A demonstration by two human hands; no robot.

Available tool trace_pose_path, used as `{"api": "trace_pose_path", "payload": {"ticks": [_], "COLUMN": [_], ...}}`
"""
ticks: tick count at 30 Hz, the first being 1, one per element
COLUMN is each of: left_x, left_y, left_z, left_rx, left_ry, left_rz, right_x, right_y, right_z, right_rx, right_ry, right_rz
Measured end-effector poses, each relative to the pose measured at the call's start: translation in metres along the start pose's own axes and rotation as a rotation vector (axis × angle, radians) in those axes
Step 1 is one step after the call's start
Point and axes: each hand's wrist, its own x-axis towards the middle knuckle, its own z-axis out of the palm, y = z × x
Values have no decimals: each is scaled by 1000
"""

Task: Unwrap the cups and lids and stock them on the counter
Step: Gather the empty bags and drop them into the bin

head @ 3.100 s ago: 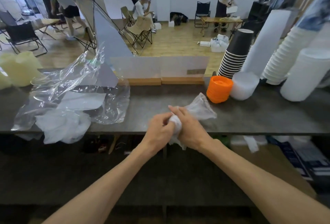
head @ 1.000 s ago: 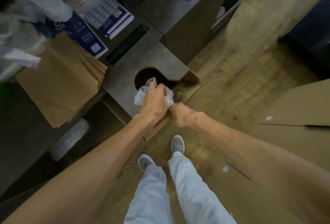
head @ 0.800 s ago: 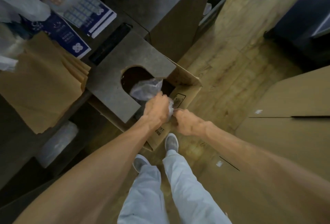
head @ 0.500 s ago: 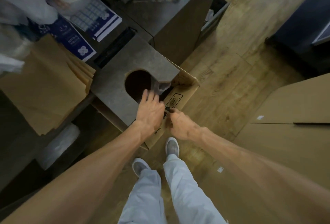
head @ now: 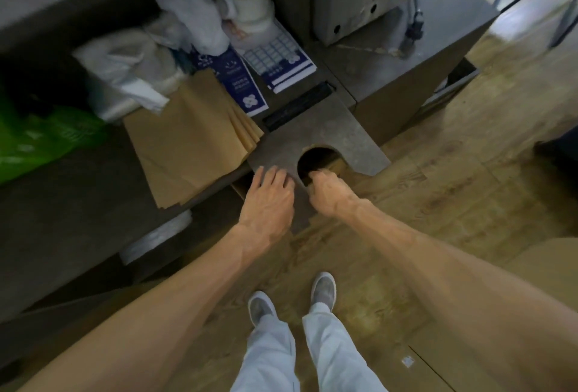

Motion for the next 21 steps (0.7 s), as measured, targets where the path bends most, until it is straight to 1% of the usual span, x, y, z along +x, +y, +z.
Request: {"api": "trace_pose_path", "payload": {"ticks": [2, 4, 7, 12, 14, 16, 19, 21], "left_x": [-11, -23, -39, -81, -117, -162, -242, -298], "left_y": [-9, -20, -47, -118, -154, -195, -259, -303], "left_z": [-9, -22, -53, -114, -132, -145, -150, -148], "left_rx": [-20, -35, -33, -14, -4, 4, 8, 29], "left_ry": [-25, -5, 92, 302, 424, 512, 553, 571], "left_rz": [-34, -48, -80, -177, -228, -298, -452, -534], "right_x": [-16, -31, -50, -72, -80, -90, -108, -121], "right_y": [-15, -33, -75, -177, -231, -293, -394, -461], "right_z": [-14, -28, -55, -97, -102, -98, -76, -54], "right_rx": [-32, -60, -66, -100, -127, -137, -148, -166], "right_ry": [75, 166, 241, 373, 412, 439, 477, 476], "right_rz": [17, -13, -104, -329, -432, -534, -671, -721]}}
